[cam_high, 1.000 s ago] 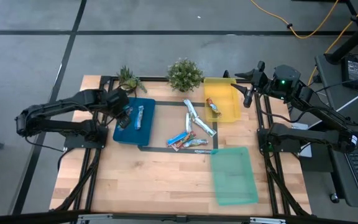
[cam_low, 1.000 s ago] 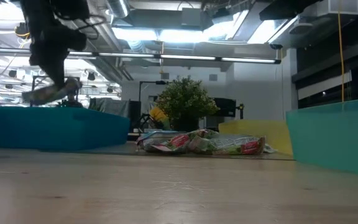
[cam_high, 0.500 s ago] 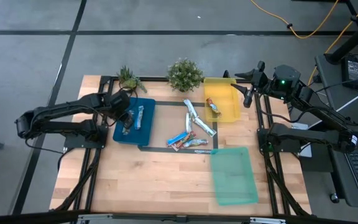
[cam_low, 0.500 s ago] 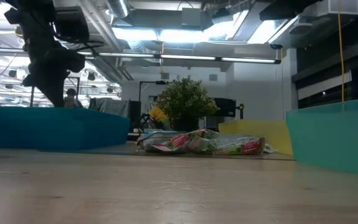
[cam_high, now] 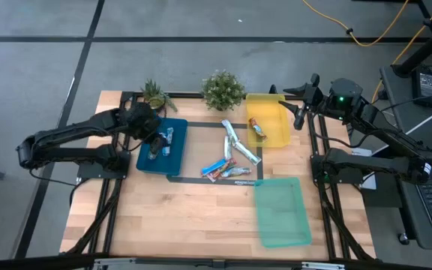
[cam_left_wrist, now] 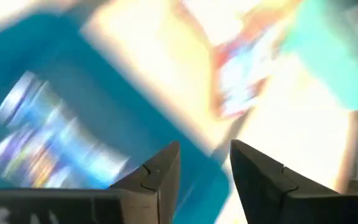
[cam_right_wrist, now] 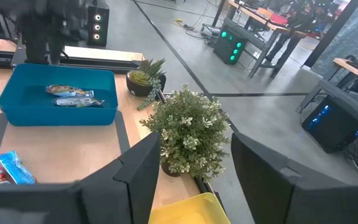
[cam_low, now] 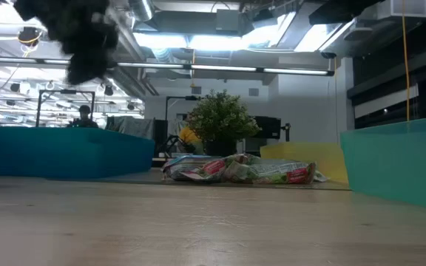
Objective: Pick and place Granola Bars by type
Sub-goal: Put the red granola bar into the yellow bin
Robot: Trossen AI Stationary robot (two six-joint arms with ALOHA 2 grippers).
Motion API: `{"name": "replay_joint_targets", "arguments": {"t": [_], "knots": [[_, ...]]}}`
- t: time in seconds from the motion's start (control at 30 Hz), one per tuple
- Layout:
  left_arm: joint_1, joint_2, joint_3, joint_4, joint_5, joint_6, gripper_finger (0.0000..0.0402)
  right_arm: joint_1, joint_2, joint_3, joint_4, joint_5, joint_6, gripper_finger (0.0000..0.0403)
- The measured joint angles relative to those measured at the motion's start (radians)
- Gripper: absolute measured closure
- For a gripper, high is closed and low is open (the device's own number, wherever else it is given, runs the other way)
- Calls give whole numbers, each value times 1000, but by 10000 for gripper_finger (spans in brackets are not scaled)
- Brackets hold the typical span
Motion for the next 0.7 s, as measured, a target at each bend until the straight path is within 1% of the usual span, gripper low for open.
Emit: {"name": "replay_joint_targets", "arguments": {"t": [0.07, 0.1, 0.2, 0.27, 0.3, 0.37, 0.43, 0.5, 0.6, 0.7], "knots": [[-26, -37, 22, 129, 7, 6, 279, 0, 0, 0, 0, 0, -1, 201], [-43, -61, 25, 199, 12, 18, 291, 0, 0, 0, 0, 0, -1, 201], [-100, -135, 26, 422, 37, 31, 343, 0, 0, 0, 0, 0, -1, 201], [-149, -186, 23, 521, 43, 53, 383, 0, 0, 0, 2, 0, -1, 201], [-172, -210, 16, 543, 42, 61, 390, 0, 0, 0, 4, 0, -1, 201], [-213, -262, -8, 537, 30, 76, 397, 0, 2, 0, 17, 0, -1, 201], [-246, -321, -52, 529, 21, 70, 400, 0, 7, 0, 34, 0, -1, 201], [-282, -379, -107, 553, -9, 49, 400, 0, 14, 0, 50, 1, -2, 201], [-331, -465, -221, 676, -66, 27, 400, 0, 25, 0, 62, 1, -9, 201], [-358, -549, -344, 794, -92, 28, 400, 0, 36, 0, 62, 1, -13, 201]]}}
